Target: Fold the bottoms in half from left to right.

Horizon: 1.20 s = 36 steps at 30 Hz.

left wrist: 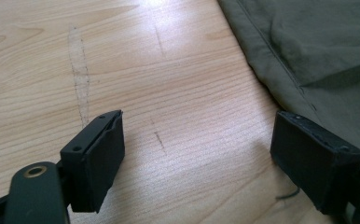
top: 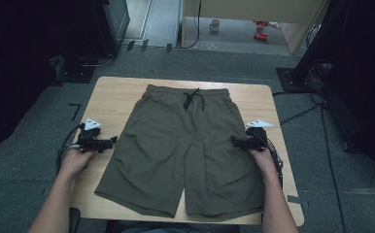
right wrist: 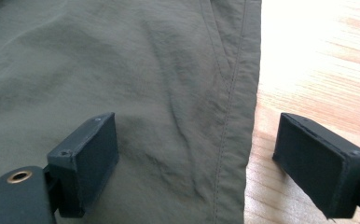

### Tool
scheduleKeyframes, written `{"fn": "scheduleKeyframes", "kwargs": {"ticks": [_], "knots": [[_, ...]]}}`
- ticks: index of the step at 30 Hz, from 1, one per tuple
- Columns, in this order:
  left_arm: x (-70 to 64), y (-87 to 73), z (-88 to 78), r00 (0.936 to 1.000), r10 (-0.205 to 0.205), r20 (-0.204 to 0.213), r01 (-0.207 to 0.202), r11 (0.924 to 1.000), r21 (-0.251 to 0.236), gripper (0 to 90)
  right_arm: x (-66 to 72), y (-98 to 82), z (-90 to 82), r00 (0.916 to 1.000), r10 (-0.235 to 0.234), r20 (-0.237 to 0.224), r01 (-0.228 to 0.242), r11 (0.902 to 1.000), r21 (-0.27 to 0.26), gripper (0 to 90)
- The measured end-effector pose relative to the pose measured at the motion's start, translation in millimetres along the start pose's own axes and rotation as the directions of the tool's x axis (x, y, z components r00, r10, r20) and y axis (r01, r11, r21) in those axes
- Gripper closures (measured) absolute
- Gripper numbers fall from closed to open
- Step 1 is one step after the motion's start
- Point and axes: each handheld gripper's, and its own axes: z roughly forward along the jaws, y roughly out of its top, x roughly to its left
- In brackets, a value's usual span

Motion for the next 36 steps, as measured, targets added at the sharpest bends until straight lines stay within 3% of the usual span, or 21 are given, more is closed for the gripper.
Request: {"fn": "scheduleKeyframes", "kwargs": {"ticks": [7,10,13,17,26,36], "knots": [[-0.1,-0.2,0.1,1.0,-0.004,-0.004,0.004,1.0,-0.001,16.6,1.8,-0.9,-0.3,0.999,0.028,0.034,-0.028,0.9996,0.005,8.6],[-0.7,-0.4,-0.2,0.9999,-0.008,-0.01,0.008,1.0,0.0,16.6,1.8,-0.6,0.6,0.997,0.05,0.06,-0.051,0.9986,0.016,2.9],[-2.3,-0.4,0.1,0.999,-0.03,-0.034,0.03,0.9995,0.005,13.9,2.0,-0.8,0.8,0.9956,0.06,0.072,-0.062,0.9979,0.02,1.8],[-5.0,-0.9,-0.4,0.9965,-0.056,-0.061,0.056,0.9984,0.004,13.5,2.3,-0.9,0.7,0.9952,0.063,0.075,-0.064,0.9977,0.02,1.8],[-7.3,-0.1,0.6,0.9942,-0.073,-0.079,0.073,0.9973,0.001,13.5,3.0,-1.0,0.7,0.9957,0.059,0.072,-0.06,0.998,0.021,1.9],[-5.6,0.8,1.2,0.9943,-0.073,-0.078,0.073,0.9973,-0.004,15.4,3.4,-1.1,0.4,0.9953,0.062,0.074,-0.064,0.9977,0.021,2.3]]}}
